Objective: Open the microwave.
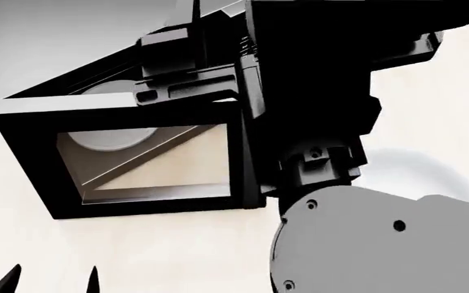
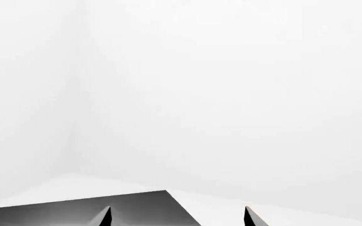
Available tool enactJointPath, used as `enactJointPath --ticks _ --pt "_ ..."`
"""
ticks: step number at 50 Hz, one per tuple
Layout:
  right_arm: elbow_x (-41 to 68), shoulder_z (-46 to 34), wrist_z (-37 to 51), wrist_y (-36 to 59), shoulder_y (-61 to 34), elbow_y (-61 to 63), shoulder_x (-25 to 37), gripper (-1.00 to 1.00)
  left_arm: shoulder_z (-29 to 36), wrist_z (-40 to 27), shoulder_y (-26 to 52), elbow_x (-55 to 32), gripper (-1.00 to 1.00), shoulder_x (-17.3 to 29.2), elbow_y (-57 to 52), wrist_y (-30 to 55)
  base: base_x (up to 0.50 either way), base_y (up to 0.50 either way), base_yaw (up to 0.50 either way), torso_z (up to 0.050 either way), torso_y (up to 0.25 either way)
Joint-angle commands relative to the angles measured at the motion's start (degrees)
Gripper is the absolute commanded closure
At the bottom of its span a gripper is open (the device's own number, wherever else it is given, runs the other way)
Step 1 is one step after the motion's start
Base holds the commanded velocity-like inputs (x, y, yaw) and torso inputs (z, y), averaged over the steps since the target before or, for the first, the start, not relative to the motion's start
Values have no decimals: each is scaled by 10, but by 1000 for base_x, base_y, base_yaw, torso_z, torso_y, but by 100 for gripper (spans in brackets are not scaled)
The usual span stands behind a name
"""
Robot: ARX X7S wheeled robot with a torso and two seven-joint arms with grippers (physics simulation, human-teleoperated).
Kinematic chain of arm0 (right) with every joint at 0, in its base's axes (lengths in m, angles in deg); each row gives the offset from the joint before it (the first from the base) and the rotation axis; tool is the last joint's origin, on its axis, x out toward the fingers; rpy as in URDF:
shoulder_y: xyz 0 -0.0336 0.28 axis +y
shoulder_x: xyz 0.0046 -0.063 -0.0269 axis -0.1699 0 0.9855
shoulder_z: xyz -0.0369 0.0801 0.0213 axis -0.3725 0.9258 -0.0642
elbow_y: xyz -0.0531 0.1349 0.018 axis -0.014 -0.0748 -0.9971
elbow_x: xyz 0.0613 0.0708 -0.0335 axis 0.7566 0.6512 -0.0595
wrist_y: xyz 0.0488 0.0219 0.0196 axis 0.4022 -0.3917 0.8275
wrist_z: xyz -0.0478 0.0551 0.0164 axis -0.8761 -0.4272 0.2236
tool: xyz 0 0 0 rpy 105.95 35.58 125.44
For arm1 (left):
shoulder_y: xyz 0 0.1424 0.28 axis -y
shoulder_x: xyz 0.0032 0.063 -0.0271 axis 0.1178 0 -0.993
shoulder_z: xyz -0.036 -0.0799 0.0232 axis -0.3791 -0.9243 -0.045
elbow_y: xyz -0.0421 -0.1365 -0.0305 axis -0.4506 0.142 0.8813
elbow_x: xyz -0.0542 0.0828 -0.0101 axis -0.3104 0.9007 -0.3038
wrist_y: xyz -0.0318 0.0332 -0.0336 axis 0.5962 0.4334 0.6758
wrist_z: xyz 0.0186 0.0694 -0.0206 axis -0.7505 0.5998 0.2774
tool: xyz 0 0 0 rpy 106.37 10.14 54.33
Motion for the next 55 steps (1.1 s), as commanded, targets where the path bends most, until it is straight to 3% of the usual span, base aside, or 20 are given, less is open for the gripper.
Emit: enactJointPath --ticks 1,24,36,55 --pt "133 19 -110 62 -80 -113 -36 -100 5 1 2 0 -100 -1 4 -2 0 0 0 0 0" --pt "291 -20 -275 287 -222 -437 -156 -100 12 -1 2 0 -100 -1 9 -6 0 0 0 0 0" --pt "295 -39 -321 326 -233 -537 -196 -100 14 -3 5 -1 -100 2 3 0 0 0 0 0 0" --pt "275 -54 -346 317 -203 -586 -224 -100 18 -8 5 -1 -100 5 -1 2 0 0 0 0 0"
